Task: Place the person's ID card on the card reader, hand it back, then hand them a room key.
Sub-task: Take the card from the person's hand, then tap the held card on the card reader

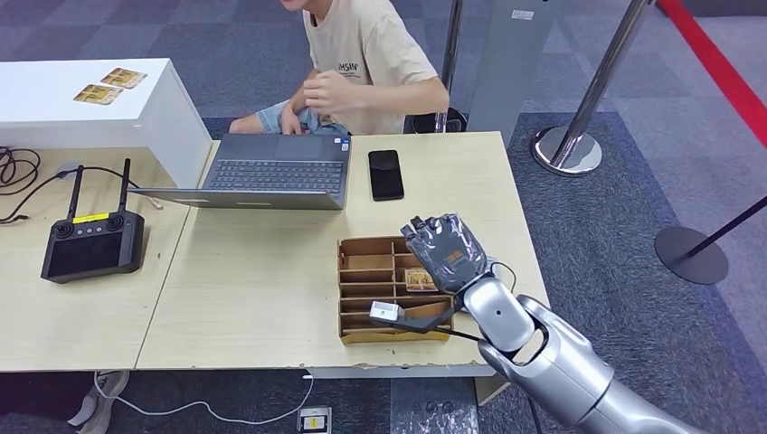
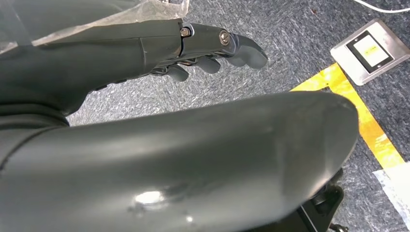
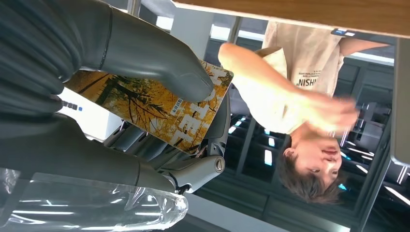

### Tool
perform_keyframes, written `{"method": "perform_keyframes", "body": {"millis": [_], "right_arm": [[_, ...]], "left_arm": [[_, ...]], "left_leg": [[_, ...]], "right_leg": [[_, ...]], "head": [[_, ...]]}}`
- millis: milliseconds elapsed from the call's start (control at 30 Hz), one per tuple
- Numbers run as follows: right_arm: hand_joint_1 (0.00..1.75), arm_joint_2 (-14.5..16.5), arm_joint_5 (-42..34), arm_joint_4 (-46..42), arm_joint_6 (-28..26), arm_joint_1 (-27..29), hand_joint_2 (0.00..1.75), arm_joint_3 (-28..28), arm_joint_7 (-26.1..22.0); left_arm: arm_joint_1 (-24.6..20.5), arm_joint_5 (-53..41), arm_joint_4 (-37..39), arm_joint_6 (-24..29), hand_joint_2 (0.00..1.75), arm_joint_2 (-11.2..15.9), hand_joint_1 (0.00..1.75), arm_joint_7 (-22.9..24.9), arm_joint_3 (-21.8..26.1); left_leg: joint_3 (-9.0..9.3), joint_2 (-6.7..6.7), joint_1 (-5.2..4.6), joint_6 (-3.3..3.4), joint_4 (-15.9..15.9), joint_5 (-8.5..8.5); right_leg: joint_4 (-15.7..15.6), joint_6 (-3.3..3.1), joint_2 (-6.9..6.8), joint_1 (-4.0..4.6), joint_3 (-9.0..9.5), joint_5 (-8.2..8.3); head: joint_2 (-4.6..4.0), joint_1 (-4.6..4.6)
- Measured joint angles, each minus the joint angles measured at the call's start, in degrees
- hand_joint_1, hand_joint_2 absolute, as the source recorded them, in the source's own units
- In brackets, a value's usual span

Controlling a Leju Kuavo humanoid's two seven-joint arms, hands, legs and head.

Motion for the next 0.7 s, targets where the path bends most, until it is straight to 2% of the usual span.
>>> {"method": "perform_keyframes", "body": {"millis": [133, 267, 467, 567, 700], "right_arm": [[1.75, -0.07, -4.79, -0.78, -4.35, 0.35, 1.75, -0.33, 0.53], [1.75, -0.60, -17.35, -3.69, -8.67, 2.07, 1.75, -2.27, 0.54], [1.75, -1.53, -26.02, -6.88, -10.38, 3.60, 1.75, -5.53, -1.16], [1.75, -1.70, -38.44, -7.39, -11.18, 4.17, 1.75, -7.39, -4.37], [1.75, -1.55, -61.92, -6.60, -10.98, 4.24, 1.75, -10.85, -12.19]], "left_arm": [[0.06, -0.26, 0.00, 0.27, 0.00, -0.15, 0.00, 0.00, 0.00], [0.26, -0.38, 0.01, 0.66, 0.00, -0.42, 0.00, 0.00, 0.00], [0.31, -0.31, 0.02, 0.69, 0.00, -0.60, 0.00, -0.04, 0.00], [0.33, -0.30, 0.03, 0.68, 0.00, -0.65, 0.00, -0.53, 0.00], [0.36, 0.00, 0.06, 0.46, 0.00, -0.61, 0.00, -1.45, 0.00]], "left_leg": [[0.01, 0.00, 0.00, 0.00, 0.01, 0.00], [0.01, 0.00, 0.00, 0.00, 0.02, 0.00], [0.03, 0.01, 0.00, 0.00, 0.02, 0.00], [0.03, 0.01, 0.00, 0.00, 0.02, 0.00], [0.02, 0.00, 0.00, 0.00, 0.02, 0.00]], "right_leg": [[0.00, 0.00, 0.00, 0.00, -0.01, 0.00], [0.00, 0.00, 0.00, 0.00, 0.00, 0.00], [0.00, 0.00, 0.01, 0.00, 0.01, 0.00], [0.00, 0.00, 0.00, 0.00, 0.02, 0.01], [0.00, 0.00, 0.00, 0.00, 0.03, 0.01]], "head": [[0.00, 0.01], [0.00, 0.00], [0.00, -0.01], [0.00, -0.01], [0.00, 0.01]]}}
